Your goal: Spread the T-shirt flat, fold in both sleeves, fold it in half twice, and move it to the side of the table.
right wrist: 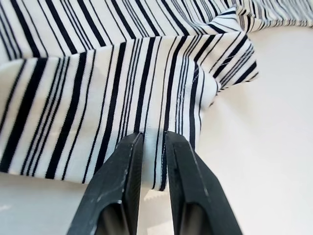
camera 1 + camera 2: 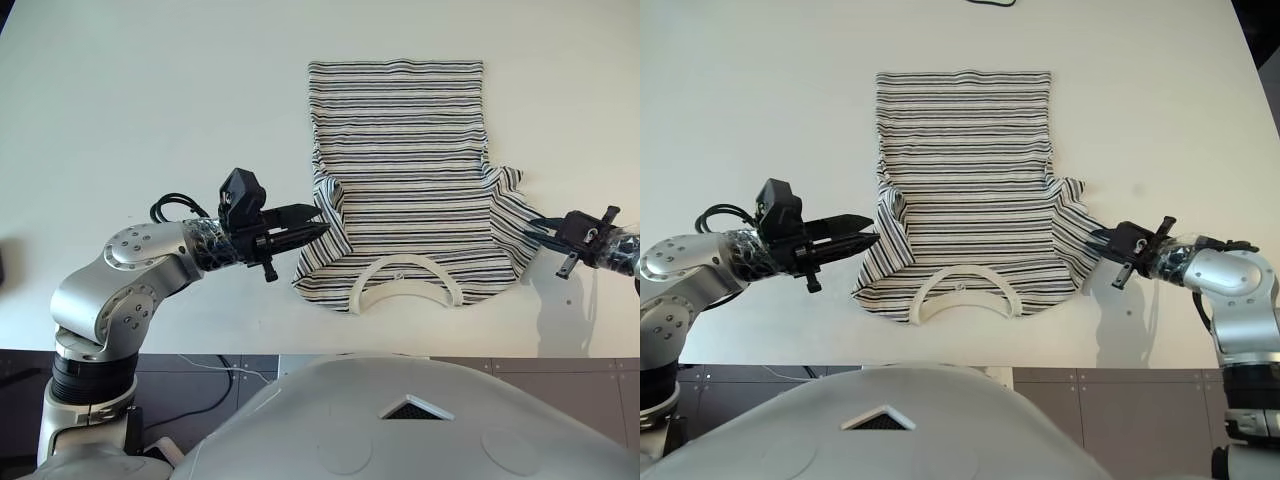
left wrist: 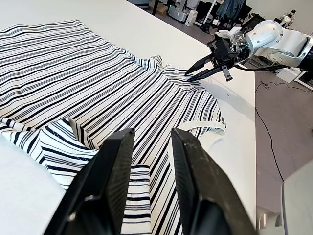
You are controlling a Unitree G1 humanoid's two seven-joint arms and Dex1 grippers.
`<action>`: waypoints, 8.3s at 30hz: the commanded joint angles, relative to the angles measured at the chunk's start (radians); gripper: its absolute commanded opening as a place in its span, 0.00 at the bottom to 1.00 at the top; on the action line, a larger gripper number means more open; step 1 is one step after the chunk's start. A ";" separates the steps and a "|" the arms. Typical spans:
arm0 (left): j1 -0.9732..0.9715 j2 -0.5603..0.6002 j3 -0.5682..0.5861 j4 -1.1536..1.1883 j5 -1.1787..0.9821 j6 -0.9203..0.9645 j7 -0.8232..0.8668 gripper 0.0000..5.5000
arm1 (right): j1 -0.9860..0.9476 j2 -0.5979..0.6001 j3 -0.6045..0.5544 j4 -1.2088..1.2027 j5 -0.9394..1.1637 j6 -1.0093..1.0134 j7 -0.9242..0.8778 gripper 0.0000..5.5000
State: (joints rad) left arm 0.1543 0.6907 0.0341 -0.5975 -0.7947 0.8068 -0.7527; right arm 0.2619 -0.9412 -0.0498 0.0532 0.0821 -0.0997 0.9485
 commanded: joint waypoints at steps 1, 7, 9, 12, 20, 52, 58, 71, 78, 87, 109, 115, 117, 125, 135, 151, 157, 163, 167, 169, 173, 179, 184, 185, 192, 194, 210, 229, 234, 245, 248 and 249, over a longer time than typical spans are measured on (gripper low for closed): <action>0.031 -0.001 0.000 -0.023 0.012 0.002 0.031 0.25 | 0.121 0.064 -0.159 -0.169 0.236 0.200 -0.003 0.15; 0.115 -0.036 -0.024 -0.049 0.070 -0.030 0.101 0.25 | 0.235 0.200 -0.242 -0.197 0.352 0.381 -0.117 0.15; 0.118 -0.037 -0.024 -0.048 0.077 -0.033 0.110 0.25 | 0.242 0.249 -0.258 -0.205 0.405 0.429 -0.139 0.15; 0.117 -0.035 -0.034 -0.040 0.093 -0.039 0.117 0.25 | 0.228 0.298 -0.293 -0.181 0.453 0.471 -0.168 0.21; 0.119 -0.028 -0.033 -0.044 0.092 -0.028 0.104 0.25 | 0.162 0.326 -0.375 -0.133 0.526 0.568 -0.223 0.27; 0.082 -0.002 -0.059 -0.021 0.120 -0.013 0.077 0.25 | 0.131 0.424 -0.316 -0.043 0.495 0.632 -0.283 0.27; 0.073 -0.002 -0.072 -0.014 0.133 -0.017 0.082 0.25 | 0.112 0.412 -0.288 -0.035 0.464 0.627 -0.298 0.24; 0.088 -0.023 -0.061 -0.016 0.133 -0.022 0.097 0.25 | 0.088 0.398 -0.316 -0.058 0.448 0.617 -0.321 0.03; 0.086 -0.026 -0.049 -0.019 0.130 -0.021 0.103 0.25 | 0.096 0.396 -0.340 -0.371 0.564 0.694 -0.327 0.03; 0.074 -0.017 -0.053 -0.022 0.122 -0.010 0.092 0.25 | 0.152 0.372 -0.142 -0.577 0.458 0.694 -0.347 0.03; 0.072 0.024 -0.008 0.006 0.340 -0.259 0.091 0.25 | 0.128 0.299 -0.034 -0.674 0.407 0.685 -0.244 0.14; 0.166 0.071 0.014 0.004 0.433 -0.445 0.004 0.25 | 0.175 0.196 -0.224 -0.615 0.449 0.678 -0.158 0.14; 0.222 0.101 0.002 0.024 0.521 -0.586 -0.039 0.25 | 0.208 0.182 -0.271 -0.591 0.440 0.660 -0.137 0.14; 0.342 0.238 -0.082 0.421 1.068 -1.463 -0.020 0.40 | 0.242 0.171 -0.305 -0.589 0.393 0.616 -0.124 0.15; 0.240 0.178 -0.186 0.560 1.274 -1.655 0.154 0.40 | 0.184 0.173 -0.252 -0.589 0.372 0.629 -0.139 0.15; 0.191 0.166 -0.277 0.571 1.259 -1.590 0.168 0.18 | 0.200 0.138 -0.225 -0.563 0.315 0.609 -0.103 0.15; 0.237 0.163 -0.270 0.528 1.247 -1.565 0.181 0.02 | 0.309 0.013 -0.315 -0.445 0.160 0.348 0.039 0.15; 0.269 0.159 -0.268 0.492 1.248 -1.539 0.187 0.02 | 0.298 -0.051 -0.278 -0.176 -0.103 -0.240 0.024 0.27; 0.255 0.163 -0.274 0.496 1.240 -1.531 0.179 0.02 | 0.300 -0.035 -0.192 -0.137 -0.249 -0.486 -0.041 0.37; 0.244 0.166 -0.279 0.505 1.234 -1.532 0.172 0.02 | 0.324 -0.021 -0.151 -0.125 -0.337 -0.601 -0.091 0.37; 0.233 0.174 -0.282 0.508 1.222 -1.529 0.161 0.02 | 0.309 0.003 -0.117 -0.065 -0.499 -0.752 -0.238 0.37; 0.229 0.179 -0.283 0.461 1.193 -1.488 0.131 0.02 | 0.240 0.020 -0.087 -0.019 -0.629 -0.818 -0.413 0.37; 0.230 0.181 -0.279 0.425 1.175 -1.450 0.107 0.02 | 0.215 0.010 -0.086 -0.014 -0.697 -0.862 -0.527 0.37; 0.230 0.181 -0.278 0.419 1.171 -1.443 0.102 0.02 | 0.211 0.007 -0.086 -0.017 -0.705 -0.869 -0.543 0.37; 0.229 0.179 -0.269 0.374 1.148 -1.391 0.074 0.02 | 0.195 -0.007 -0.086 -0.020 -0.741 -0.905 -0.615 0.37; 0.228 0.180 -0.269 0.366 1.142 -1.382 0.066 0.02 | 0.194 -0.005 -0.089 -0.023 -0.741 -0.907 -0.631 0.43; 0.224 0.189 -0.265 0.359 1.122 -1.370 0.042 0.02 | 0.182 -0.054 -0.009 0.020 -0.794 -0.907 -0.662 0.43; 0.225 0.228 -0.245 0.257 0.868 -1.199 -0.095 0.02 | 0.184 -0.173 0.059 -0.056 -0.493 -0.771 -0.440 0.02; 0.253 0.350 -0.163 0.150 0.658 -1.050 -0.243 0.02 | 0.285 -0.335 0.009 -0.250 -0.175 -0.572 -0.183 0.02; 0.453 0.483 0.393 -0.138 -0.020 -0.546 -0.449 0.02 | 0.531 -0.332 -0.640 -0.667 0.479 0.139 0.398 0.02; 0.304 0.483 0.380 -0.122 -0.155 -0.422 -0.356 0.02 | 0.381 -0.408 -0.611 -0.663 0.595 0.282 0.415 0.02; 0.234 0.478 0.338 -0.101 -0.163 -0.396 -0.329 0.02 | 0.314 -0.434 -0.552 -0.638 0.603 0.300 0.399 0.02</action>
State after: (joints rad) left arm 0.5165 1.1604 0.4267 -0.7272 -0.9266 0.3527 -1.1460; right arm 0.7016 -1.2983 -0.6791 -0.6192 0.6566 0.1556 1.3669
